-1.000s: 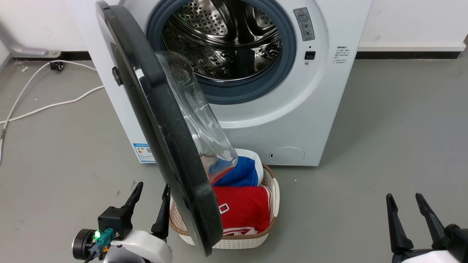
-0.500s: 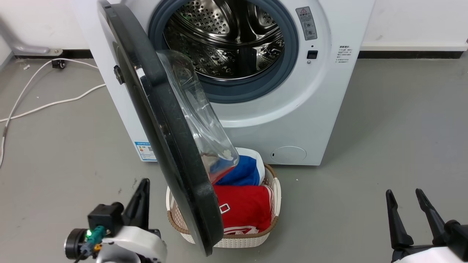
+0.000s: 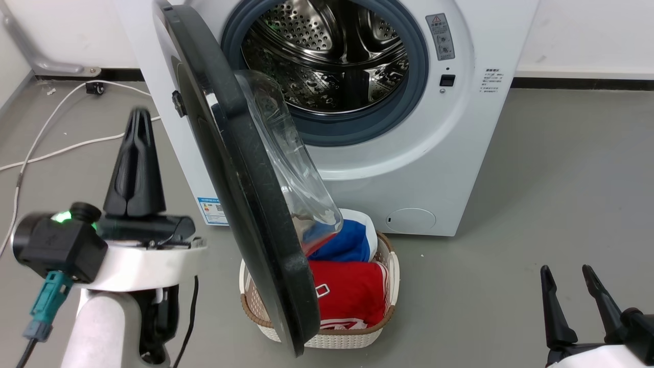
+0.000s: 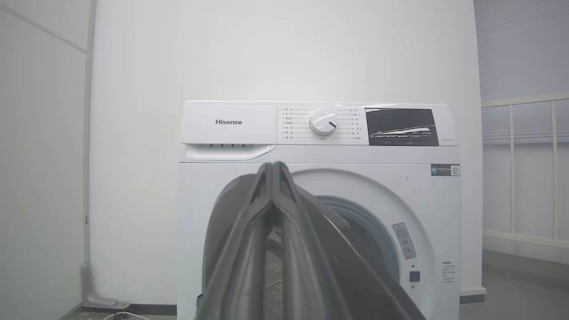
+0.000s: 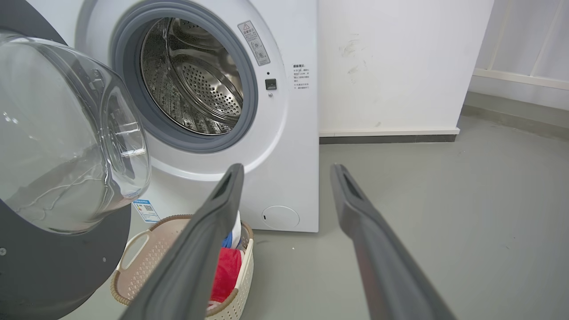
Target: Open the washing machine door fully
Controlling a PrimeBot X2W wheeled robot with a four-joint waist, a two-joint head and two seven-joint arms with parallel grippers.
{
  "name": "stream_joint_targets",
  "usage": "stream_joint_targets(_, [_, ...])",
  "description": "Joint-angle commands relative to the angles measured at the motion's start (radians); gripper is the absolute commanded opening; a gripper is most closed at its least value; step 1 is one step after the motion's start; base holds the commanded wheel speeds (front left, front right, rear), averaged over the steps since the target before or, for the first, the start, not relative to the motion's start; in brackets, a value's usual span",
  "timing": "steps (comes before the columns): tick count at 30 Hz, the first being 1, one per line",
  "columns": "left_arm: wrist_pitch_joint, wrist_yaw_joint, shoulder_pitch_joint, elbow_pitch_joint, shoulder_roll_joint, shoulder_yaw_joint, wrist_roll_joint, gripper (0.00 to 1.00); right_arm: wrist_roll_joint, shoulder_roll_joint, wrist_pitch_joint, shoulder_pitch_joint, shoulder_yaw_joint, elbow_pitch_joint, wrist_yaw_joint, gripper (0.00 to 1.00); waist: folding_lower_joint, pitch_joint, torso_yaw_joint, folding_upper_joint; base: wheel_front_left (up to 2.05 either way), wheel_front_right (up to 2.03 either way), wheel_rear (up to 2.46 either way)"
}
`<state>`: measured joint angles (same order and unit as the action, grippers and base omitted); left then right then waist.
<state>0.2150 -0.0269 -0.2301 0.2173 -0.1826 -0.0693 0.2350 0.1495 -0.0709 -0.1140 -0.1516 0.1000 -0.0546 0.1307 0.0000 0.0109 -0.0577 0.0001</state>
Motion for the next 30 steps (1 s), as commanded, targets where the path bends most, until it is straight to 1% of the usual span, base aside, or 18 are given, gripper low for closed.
stream_joint_targets(1, [-0.008,-0.001,-0.017,0.022,0.000,-0.008,-0.004,0.00,-0.003,0.004,0.001,0.012,0.000,0.000,0.000,1.00,0.0000,0.000,-0.001,-0.0001,0.00,0.00,0.00])
stream_joint_targets(4, [-0.036,0.008,-0.056,0.113,0.006,-0.044,-0.016,0.00,-0.006,0.006,0.004,0.014,0.002,-0.001,0.000,1.00,0.0000,-0.001,-0.005,-0.0001,0.00,0.00,0.00])
stream_joint_targets(7, [-0.084,0.022,-0.081,0.194,0.020,-0.101,-0.020,0.00,-0.009,0.008,0.007,0.015,0.004,0.002,0.000,1.00,0.0000,-0.001,-0.008,-0.0001,0.00,0.00,0.00])
stream_joint_targets(11, [-0.181,0.042,-0.050,0.274,0.036,-0.189,-0.006,0.00,-0.009,0.010,0.005,0.011,0.003,0.006,0.000,1.00,0.0000,0.002,-0.009,-0.0001,0.00,0.00,0.00])
stream_joint_targets(14, [-0.259,0.063,-0.015,0.312,0.050,-0.265,0.032,0.00,-0.008,0.012,0.004,0.001,0.012,0.009,0.000,1.00,0.0000,0.003,-0.017,-0.0001,0.00,0.00,0.00])
stream_joint_targets(19, [-0.375,0.086,0.071,0.311,0.061,-0.394,0.097,0.00,-0.004,0.015,0.008,-0.014,0.020,0.015,0.000,1.00,0.0000,0.004,-0.033,-0.0001,0.00,0.00,0.00])
stream_joint_targets(22, [-0.414,0.082,0.132,0.289,0.069,-0.455,0.125,0.00,-0.004,0.017,0.010,-0.015,0.022,0.016,0.000,1.00,0.0000,0.004,-0.041,-0.0001,0.00,0.00,0.00])
stream_joint_targets(25, [-0.435,0.076,0.188,0.247,0.071,-0.502,0.135,0.00,-0.004,0.018,0.015,-0.018,0.025,0.018,0.000,1.00,0.0000,0.002,-0.049,-0.0001,0.00,0.00,0.00])
stream_joint_targets(30, [-0.435,0.056,0.261,0.145,0.065,-0.542,0.125,0.00,-0.004,0.019,0.018,-0.020,0.023,0.019,0.000,1.00,0.0000,-0.001,-0.055,-0.0001,0.00,0.00,0.00])
